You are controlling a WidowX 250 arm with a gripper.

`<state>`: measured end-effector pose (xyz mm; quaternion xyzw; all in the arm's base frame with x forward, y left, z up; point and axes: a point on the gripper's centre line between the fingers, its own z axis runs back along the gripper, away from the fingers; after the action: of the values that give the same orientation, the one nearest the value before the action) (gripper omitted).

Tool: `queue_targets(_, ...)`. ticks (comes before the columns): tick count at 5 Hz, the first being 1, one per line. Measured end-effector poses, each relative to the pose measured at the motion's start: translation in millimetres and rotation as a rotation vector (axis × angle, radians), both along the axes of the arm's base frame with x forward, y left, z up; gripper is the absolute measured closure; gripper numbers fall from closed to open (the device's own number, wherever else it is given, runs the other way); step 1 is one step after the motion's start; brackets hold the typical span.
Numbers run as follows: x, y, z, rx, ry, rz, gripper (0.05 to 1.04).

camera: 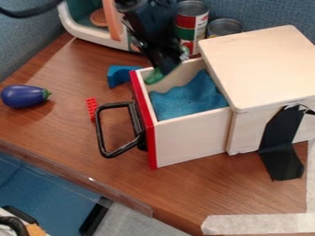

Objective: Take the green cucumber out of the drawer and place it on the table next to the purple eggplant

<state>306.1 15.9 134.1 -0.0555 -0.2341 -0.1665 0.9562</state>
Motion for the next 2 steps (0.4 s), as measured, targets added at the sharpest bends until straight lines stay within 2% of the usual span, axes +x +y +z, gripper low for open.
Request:
queue_targets(1,-6,31,10.0,-0.009,0.006,0.08,0.833)
queue_targets(2,-10,70,12.2,0.016,0.017,0.19,0.834)
